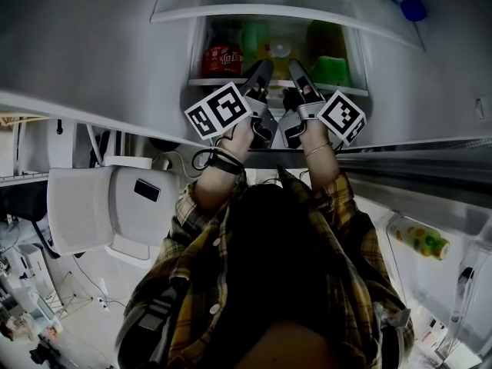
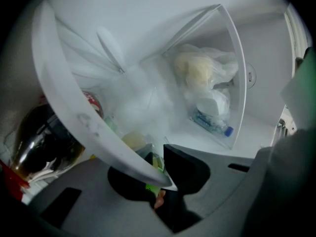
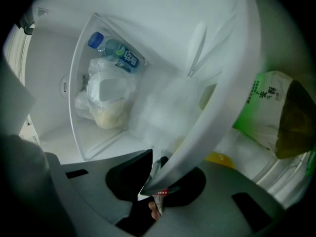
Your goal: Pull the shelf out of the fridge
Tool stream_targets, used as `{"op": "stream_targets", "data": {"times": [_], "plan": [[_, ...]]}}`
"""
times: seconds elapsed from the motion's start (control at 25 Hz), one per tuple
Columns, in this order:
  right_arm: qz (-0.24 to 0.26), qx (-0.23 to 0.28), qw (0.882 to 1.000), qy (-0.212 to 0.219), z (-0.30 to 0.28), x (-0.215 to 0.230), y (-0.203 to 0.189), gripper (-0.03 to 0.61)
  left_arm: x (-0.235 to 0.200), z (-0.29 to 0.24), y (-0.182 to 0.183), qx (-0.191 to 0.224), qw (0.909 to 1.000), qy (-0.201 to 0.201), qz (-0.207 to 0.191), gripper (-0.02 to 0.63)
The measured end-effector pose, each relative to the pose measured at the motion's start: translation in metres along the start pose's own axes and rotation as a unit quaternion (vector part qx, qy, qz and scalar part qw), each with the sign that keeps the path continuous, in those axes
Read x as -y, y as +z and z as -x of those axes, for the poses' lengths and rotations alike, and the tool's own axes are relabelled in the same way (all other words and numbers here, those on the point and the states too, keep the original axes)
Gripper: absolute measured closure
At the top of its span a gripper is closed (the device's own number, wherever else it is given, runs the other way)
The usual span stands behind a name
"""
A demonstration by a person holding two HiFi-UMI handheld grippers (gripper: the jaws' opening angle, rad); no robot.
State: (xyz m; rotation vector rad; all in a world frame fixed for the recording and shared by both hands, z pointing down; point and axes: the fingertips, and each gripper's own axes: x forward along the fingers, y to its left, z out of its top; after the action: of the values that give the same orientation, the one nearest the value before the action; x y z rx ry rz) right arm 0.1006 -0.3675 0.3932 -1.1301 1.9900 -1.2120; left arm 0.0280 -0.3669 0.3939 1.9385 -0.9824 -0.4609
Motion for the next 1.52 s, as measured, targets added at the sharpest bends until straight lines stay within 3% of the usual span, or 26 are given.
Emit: {"op": "stream_targets", "data": {"times": [1.52], "plan": [[-0.022,-0.018,1.000,-0.006,0.075,-0.016,-0.046,0.514,0.018,0.071,-0.050,-0.005,0.9995,0.000,0.030,0.543]]}}
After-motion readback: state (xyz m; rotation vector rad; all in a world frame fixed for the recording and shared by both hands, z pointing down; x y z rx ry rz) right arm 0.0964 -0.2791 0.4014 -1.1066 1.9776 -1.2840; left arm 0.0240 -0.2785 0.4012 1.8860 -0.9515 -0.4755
